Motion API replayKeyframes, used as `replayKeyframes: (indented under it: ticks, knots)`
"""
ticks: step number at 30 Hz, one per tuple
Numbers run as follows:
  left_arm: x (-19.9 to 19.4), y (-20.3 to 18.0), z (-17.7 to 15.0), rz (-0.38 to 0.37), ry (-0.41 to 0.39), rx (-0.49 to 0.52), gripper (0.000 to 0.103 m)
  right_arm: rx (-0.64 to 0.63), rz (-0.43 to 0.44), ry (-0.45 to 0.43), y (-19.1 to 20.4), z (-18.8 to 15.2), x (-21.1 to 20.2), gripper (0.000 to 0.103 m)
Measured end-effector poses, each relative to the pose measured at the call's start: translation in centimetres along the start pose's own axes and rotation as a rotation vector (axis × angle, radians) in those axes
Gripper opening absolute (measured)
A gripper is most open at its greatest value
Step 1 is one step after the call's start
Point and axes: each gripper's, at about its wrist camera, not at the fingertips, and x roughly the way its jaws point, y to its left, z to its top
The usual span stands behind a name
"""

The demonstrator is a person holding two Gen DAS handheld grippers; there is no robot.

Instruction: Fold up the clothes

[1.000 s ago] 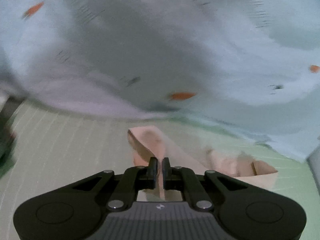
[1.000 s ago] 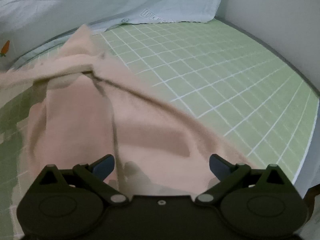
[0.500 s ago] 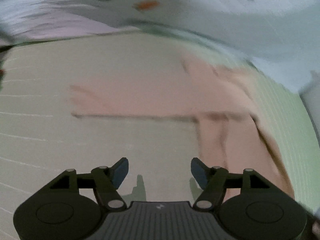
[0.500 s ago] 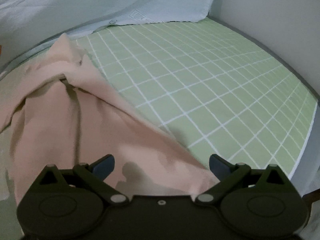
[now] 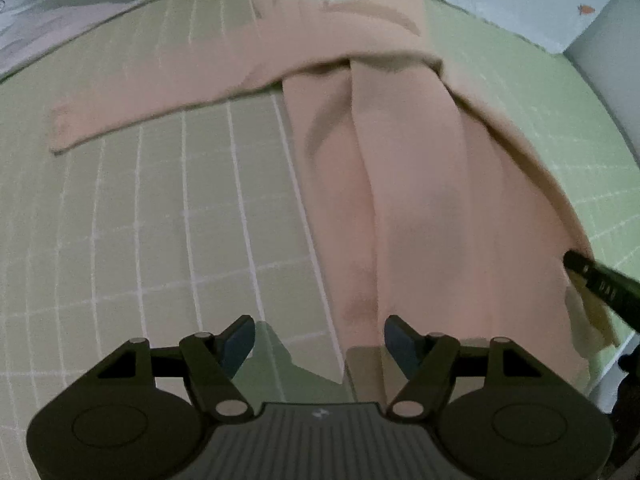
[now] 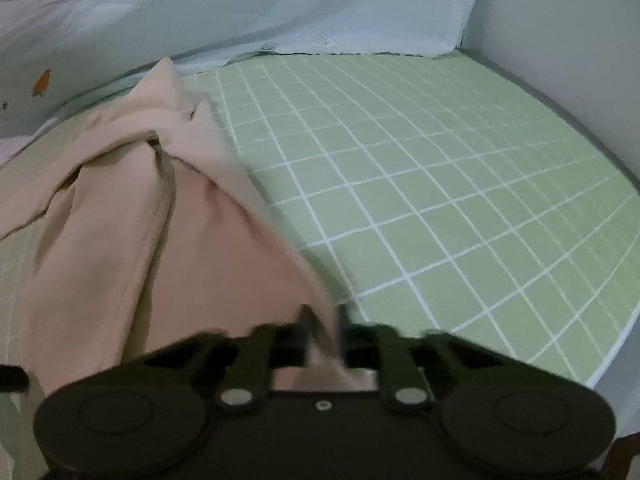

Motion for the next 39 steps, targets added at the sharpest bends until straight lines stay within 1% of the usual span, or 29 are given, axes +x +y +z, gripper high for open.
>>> replayKeyframes:
  ticks: [1,5,9,13,17,23,28,31,33,36,38,39]
  knots:
    - [-0.1,-0.1,-0.3,-0.001,0.006,0.005,0.072,-0.007,0.004,-0.007,0.2,0.0,-0.3,0.004]
    - [-0.6,-0.4,-1.6,-0.005,0.007,0.032,0.072,-0.03,0.035,-0.038,1.5,-0.4,-2.2,0.004]
    - [-1.3,-0.1,-2.4,-0.013,-0.005,0.041,0.072,-0.08,0.08,-0.056,3.6,-0.9,-4.2,0.004]
    - [-2.1,0.6,-2.8,-0.014,-0.02,0.031,0.072,-0.117,0.134,-0.025,6.0,-2.0,-4.6,0.004]
    - [-2.8,1.8,-3.2,-0.012,-0.033,-0.002,0.072,-0.128,0.158,0.025,7.2,-3.5,-4.3,0.004]
    - [-3.6,3.0,-4.1,-0.009,-0.036,-0.024,0.072,-0.068,0.18,0.054,6.2,-4.6,-5.4,0.006]
    - [-3.8,3.3,-4.4,-0.014,-0.041,-0.039,0.073,-0.019,0.195,0.03,5.4,-5.1,-6.8,0.017]
    - [-3.8,3.5,-4.7,-0.015,-0.034,-0.049,0.073,-0.021,0.182,0.085,5.5,-5.6,-5.8,0.018]
    - [-3.9,3.7,-4.9,-0.016,-0.031,-0.056,0.073,-0.024,0.18,0.094,5.6,-6.0,-5.7,0.019]
    - [-4.2,4.3,-5.0,-0.012,-0.035,-0.077,0.073,-0.019,0.186,0.087,5.6,-5.7,-6.2,0.019]
    - [-4.3,4.9,-4.8,-0.012,-0.04,-0.101,0.073,-0.01,0.186,0.082,5.5,-5.4,-6.4,0.022]
    - [-4.4,5.2,-4.7,-0.011,-0.042,-0.114,0.073,-0.007,0.184,0.078,5.5,-5.1,-6.5,0.025]
